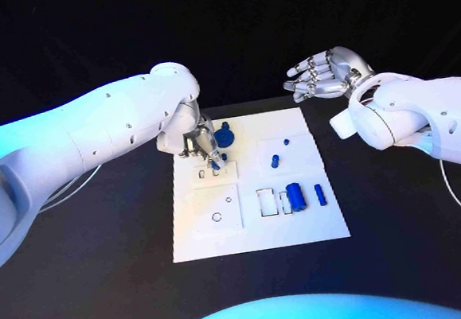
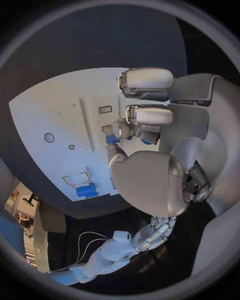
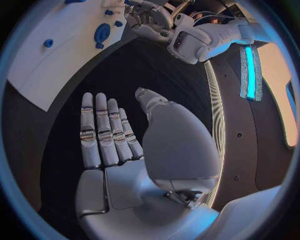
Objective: Assemble the parts on the task board
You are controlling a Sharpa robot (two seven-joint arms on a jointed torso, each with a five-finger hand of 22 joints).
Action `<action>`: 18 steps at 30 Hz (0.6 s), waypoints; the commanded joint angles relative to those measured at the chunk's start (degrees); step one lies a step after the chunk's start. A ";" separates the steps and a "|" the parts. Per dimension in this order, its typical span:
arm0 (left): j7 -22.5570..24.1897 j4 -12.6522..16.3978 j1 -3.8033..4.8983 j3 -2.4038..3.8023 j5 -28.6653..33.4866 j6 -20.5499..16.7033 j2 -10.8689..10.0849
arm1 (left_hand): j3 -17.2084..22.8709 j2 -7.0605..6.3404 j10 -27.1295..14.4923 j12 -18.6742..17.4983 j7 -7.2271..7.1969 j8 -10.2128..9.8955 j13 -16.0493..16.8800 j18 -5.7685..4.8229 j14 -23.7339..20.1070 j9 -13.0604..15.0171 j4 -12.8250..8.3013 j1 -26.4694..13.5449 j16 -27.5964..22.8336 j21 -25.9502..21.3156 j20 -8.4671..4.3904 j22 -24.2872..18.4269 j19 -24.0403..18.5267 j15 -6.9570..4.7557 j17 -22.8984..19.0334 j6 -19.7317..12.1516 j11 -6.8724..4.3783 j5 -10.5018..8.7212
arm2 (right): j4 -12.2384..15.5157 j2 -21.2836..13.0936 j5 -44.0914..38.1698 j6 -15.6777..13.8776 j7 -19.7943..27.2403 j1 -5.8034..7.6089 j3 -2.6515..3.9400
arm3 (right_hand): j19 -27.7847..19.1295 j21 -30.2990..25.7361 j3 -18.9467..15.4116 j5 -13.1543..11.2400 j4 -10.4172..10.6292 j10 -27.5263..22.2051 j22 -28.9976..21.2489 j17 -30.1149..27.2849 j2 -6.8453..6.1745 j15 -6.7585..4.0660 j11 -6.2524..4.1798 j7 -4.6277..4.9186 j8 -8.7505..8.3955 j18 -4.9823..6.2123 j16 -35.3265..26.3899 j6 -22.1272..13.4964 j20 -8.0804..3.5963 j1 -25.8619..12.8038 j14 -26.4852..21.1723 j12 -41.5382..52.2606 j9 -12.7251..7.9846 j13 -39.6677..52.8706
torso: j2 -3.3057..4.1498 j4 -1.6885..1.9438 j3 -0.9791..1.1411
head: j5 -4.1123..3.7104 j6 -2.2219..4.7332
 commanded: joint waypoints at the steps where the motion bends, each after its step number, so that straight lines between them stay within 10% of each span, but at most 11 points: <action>1: -0.26 0.24 0.04 -0.40 -0.57 0.57 0.14 | 12.93 -0.24 0.59 0.28 -0.22 0.01 0.20 -0.38 5.97 -0.10 -13.34 -0.86 0.19 0.56 0.36 5.83 1.29 0.27 15.05 0.32 0.08 0.17 | 0.03 0.09 -0.30 0.51 0.55 -0.02 0.01 | -0.26 0.13 -0.07 0.28 -0.28 -0.44 -0.05 -0.05 0.33 0.09 0.07 1.73 -0.18 0.39 -0.23 -0.46 -0.01 0.10 -0.03 0.27 -0.08 -0.09 | -0.01 0.13 0.01 | -0.02 -0.12; 18: -0.25 0.05 -0.93 -1.56 0.17 -1.49 0.56 | 15.41 -0.49 1.22 0.73 -0.20 -0.21 0.79 -0.51 5.97 0.25 -15.68 -2.95 0.19 1.00 0.37 6.47 1.63 0.25 15.05 0.81 0.06 0.19 | 0.01 0.32 -0.31 0.65 0.62 -0.02 0.01 | -0.25 0.13 0.00 0.51 -0.32 -0.46 -0.16 -0.10 0.31 0.10 0.09 1.74 -0.19 0.39 -0.26 -0.47 0.00 0.04 -0.03 0.32 -0.10 -0.20 | 0.01 0.00 0.00 | 0.14 -0.33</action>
